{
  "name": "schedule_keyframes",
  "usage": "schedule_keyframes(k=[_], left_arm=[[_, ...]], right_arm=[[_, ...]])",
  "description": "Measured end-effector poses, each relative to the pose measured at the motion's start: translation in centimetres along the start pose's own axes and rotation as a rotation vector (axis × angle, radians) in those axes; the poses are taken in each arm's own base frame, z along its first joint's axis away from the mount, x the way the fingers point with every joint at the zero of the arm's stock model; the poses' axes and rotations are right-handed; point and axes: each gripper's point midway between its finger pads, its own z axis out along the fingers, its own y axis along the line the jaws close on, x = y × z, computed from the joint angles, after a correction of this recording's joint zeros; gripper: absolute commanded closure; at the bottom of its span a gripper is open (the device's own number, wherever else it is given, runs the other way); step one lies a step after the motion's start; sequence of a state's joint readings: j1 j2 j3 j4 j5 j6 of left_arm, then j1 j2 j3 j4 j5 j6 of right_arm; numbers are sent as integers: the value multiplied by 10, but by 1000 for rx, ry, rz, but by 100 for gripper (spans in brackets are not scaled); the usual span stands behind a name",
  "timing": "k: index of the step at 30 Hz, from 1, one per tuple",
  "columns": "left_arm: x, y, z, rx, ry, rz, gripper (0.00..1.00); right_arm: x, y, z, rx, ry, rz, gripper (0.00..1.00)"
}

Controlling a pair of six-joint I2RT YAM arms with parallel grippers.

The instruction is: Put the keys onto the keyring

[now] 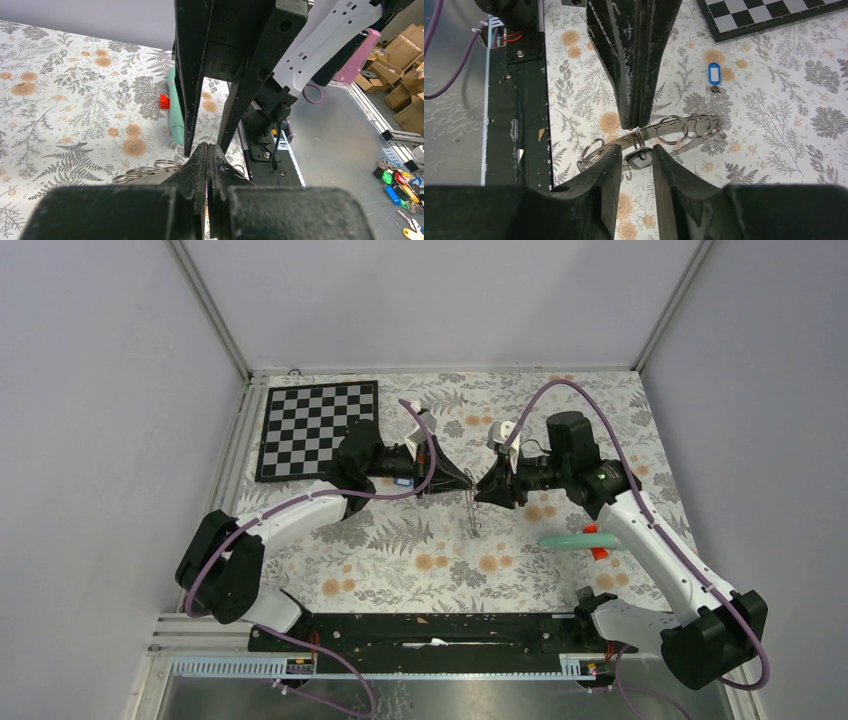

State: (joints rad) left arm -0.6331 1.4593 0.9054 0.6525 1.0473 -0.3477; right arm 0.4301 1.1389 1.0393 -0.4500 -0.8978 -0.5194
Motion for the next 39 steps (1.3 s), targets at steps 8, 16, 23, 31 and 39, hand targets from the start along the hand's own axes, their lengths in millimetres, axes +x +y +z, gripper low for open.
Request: schedule_keyframes(k=[8, 16, 23, 31, 39], left_arm=[[7, -1, -1, 3, 12, -13, 100], [8, -2, -1, 11, 14, -9, 100], [8, -2, -1, 12, 13, -8, 100], [7, -2, -1, 14, 11, -5, 100], [3, -4, -1, 23, 1, 7, 100]], right_arm=[[0, -7, -2, 39, 15, -10, 63], [-4, -3, -1, 13, -3, -10, 64], [-11, 0, 2, -25, -38, -11, 74], [-8, 2, 5, -41, -46, -6, 72], [-2, 2, 6, -41, -34, 4, 72]])
